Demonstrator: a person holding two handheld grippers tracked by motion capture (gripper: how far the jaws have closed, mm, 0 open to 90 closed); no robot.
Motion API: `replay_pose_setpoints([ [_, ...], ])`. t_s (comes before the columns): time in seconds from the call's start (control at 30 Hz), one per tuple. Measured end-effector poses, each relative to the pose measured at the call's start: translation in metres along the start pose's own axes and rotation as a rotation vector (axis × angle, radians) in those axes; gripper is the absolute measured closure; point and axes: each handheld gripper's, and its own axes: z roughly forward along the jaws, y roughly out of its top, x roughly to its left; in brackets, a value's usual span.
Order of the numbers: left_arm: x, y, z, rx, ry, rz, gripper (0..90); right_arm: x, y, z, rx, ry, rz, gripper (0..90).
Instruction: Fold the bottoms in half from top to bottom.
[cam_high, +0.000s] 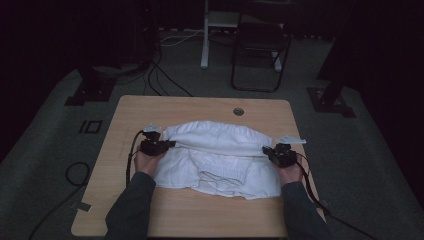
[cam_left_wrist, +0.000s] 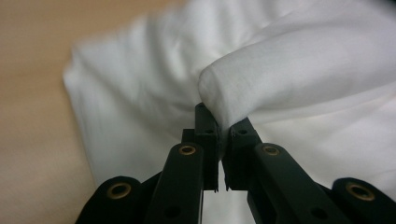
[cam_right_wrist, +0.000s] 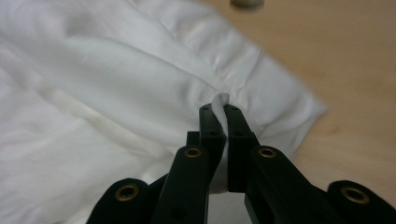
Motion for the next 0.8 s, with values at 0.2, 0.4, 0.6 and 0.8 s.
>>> replay_pose_setpoints([
  [0.2,-0.022,0.019,-0.058,-0.144,-0.083,0.047,87.3,0.004,0.021,-0.055,-0.197,0.016,-0.006,88.9],
  [0.4,-0.027,-0.023,-0.069,-0.054,-0.136,0.049,87.2,0.02,-0.01,-0.077,-0.18,0.049,-0.049,88.8],
  [0.6,-0.026,-0.074,-0.055,0.089,-0.163,0.017,83.4,0.029,-0.057,-0.073,-0.072,0.085,-0.014,88.3],
  [0.8,-0.032,-0.052,-0.07,0.028,-0.076,0.07,55.5,0.032,-0.055,-0.079,-0.077,0.091,-0.038,57.5],
])
